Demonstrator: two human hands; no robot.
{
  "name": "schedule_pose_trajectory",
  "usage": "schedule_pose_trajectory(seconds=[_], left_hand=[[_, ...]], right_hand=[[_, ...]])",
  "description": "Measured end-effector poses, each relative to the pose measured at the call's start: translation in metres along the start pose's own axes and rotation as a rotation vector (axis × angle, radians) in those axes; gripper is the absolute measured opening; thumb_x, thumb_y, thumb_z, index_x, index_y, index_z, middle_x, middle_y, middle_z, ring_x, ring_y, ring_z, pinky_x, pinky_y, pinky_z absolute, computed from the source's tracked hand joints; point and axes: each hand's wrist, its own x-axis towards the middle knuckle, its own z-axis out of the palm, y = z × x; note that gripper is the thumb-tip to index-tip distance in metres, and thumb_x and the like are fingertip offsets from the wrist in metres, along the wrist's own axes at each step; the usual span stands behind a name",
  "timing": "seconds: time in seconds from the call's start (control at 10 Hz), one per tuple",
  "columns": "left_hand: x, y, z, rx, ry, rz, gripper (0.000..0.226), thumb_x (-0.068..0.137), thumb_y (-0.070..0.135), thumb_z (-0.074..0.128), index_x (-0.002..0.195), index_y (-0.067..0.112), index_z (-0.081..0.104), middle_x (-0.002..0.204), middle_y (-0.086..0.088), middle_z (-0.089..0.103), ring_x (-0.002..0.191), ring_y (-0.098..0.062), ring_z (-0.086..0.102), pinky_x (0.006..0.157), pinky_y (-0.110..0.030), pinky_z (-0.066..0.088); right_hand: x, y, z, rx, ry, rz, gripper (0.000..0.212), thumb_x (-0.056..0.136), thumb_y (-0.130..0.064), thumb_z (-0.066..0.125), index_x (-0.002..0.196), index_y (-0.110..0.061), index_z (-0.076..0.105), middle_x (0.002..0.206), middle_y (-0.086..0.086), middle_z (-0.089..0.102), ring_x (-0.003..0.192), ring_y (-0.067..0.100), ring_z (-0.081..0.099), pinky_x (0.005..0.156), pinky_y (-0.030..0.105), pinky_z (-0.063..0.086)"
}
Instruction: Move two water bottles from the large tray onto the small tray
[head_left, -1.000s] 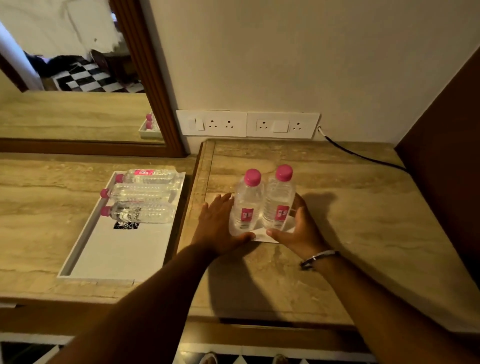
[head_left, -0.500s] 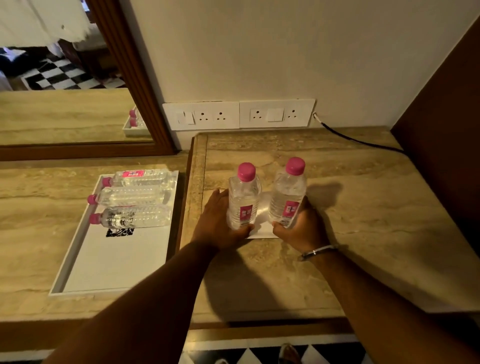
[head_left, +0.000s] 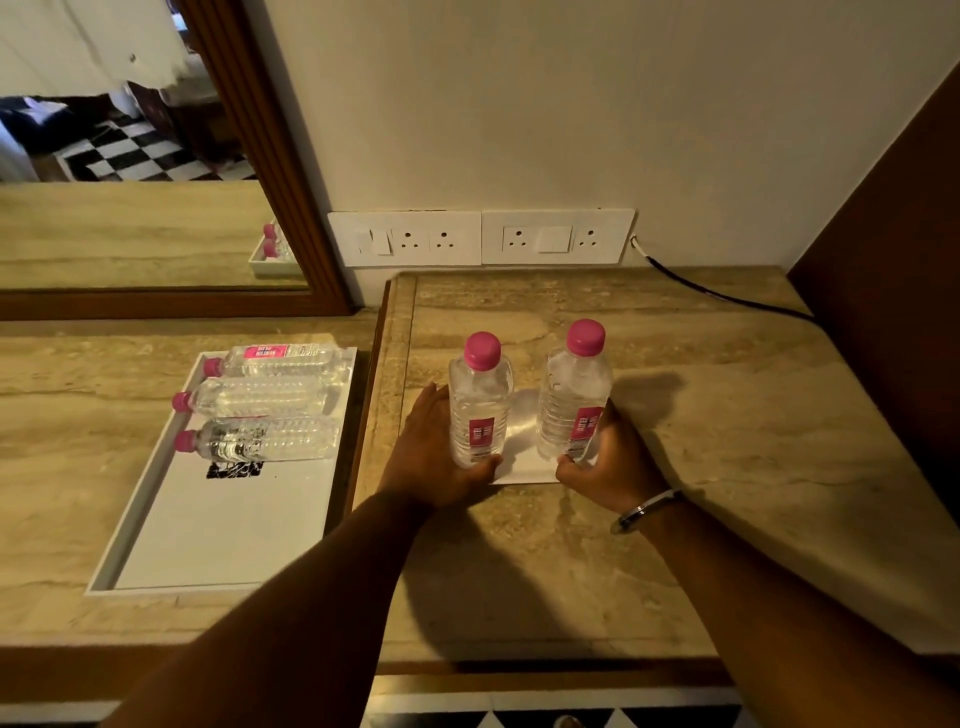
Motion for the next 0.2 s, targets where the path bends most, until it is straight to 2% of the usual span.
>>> schedule_pose_trajectory(seconds=[0.1, 0.2], left_hand=[[-0.0029, 0.0003, 0.0012, 0.009, 0.034, -0.001, 0.075, 0.08, 0.062, 0.071, 0.134, 0.015, 0.048, 0.128, -0.013, 0.057, 0.12, -0.026, 0.049, 0.106, -0.056, 0.043], [-0.0028, -0.0002, 0.0001, 0.045, 0.04, -0.021, 0.082, 0.077, 0.055, 0.077, 0.139, 0.012, 0.046, 0.136, -0.015, 0.054, 0.127, -0.028, 0.044, 0.11, -0.059, 0.038]], right_hand=[[0.001, 0.0047, 0.0017, 0.033, -0.005, -0.007, 0.062, 0.062, -0.025, 0.073, 0.117, -0.009, 0.049, 0.101, 0.008, 0.065, 0.093, 0.024, 0.063, 0.082, 0.044, 0.055], [-0.0018, 0.0005, -0.0008, 0.09, -0.017, 0.006, 0.067, 0.061, -0.027, 0.071, 0.122, -0.013, 0.047, 0.105, 0.001, 0.064, 0.097, 0.017, 0.062, 0.086, 0.033, 0.053]])
